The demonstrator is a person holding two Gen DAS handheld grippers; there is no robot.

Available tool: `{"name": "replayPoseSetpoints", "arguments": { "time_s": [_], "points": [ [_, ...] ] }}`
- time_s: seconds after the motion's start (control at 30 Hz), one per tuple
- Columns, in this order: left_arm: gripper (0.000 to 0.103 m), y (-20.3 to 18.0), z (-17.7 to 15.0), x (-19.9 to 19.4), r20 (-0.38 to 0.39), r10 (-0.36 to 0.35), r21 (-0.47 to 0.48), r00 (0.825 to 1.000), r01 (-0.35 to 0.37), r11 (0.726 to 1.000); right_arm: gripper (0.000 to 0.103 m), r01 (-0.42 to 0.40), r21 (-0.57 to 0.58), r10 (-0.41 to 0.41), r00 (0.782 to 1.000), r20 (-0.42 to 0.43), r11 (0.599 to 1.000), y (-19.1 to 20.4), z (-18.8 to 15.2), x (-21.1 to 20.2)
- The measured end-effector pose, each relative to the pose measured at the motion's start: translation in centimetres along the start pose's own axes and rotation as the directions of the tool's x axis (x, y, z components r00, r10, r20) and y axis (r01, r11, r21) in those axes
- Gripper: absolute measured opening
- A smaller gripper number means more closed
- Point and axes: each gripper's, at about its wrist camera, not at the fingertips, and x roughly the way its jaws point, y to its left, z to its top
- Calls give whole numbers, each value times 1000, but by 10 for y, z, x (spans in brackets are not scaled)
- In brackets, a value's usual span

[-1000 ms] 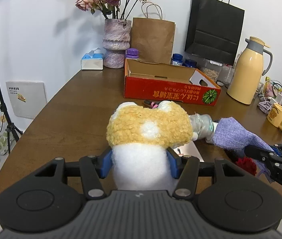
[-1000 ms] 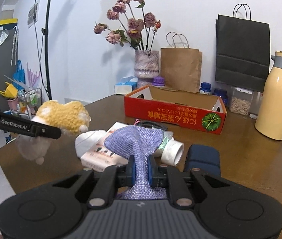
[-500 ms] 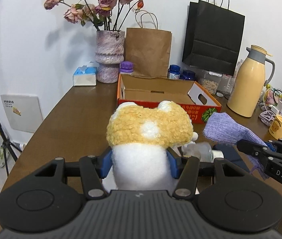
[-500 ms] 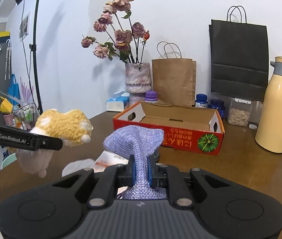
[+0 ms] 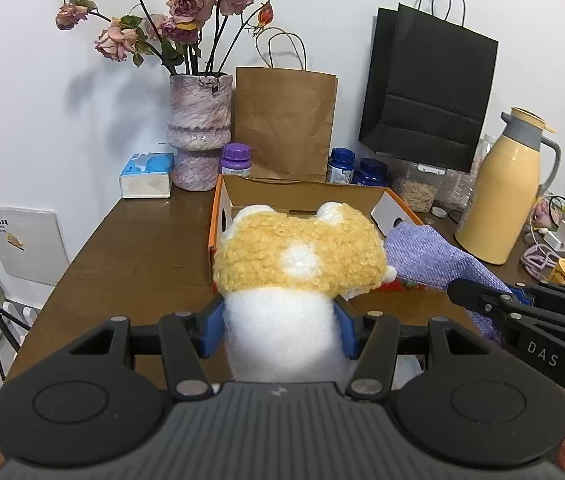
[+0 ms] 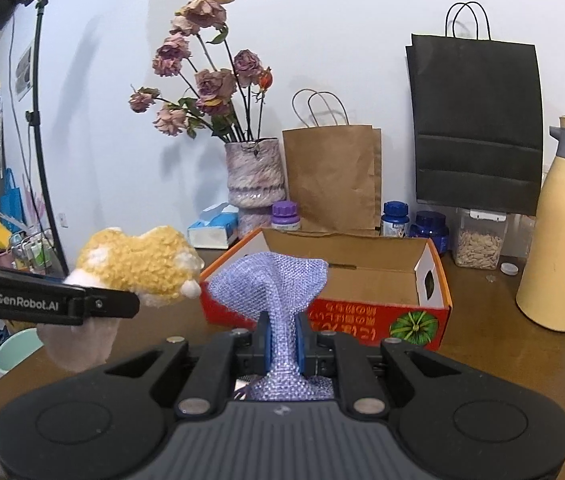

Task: Flip cup upright
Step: 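Carry the plush toy and purple pouch with both grippers over the red box, then lower both grippers into the red box and open them, releasing toy and pouch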

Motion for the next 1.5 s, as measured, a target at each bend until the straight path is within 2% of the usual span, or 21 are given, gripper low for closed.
{"name": "replayPoseSetpoints", "arguments": {
  "time_s": [0.53, 0.8, 0.93, 1.2, 1.5],
  "points": [
    [56, 3, 61, 73, -17, -4, -27, 1000, 4, 1000, 11, 47, 24, -46, 998, -39, 999, -22, 49, 78],
    [56, 4, 88, 119, -48, 0, -49, 999, -2, 999, 11, 83, 35, -80, 994, -80, 996, -39, 67, 129],
    [56, 6, 101, 148, -96, -17, -75, 995, 10, 997, 11, 99, 38, -95, 991, -96, 994, -48, 73, 153],
    [56, 6, 114, 198, -118, 26, -73, 993, -34, 997, 11, 138, 44, -131, 982, -140, 989, -66, 79, 196],
    [56, 5, 115, 239, -136, 75, -38, 988, -81, 996, 12, 173, 60, -159, 967, -198, 983, -86, 75, 238]
  ]
}}
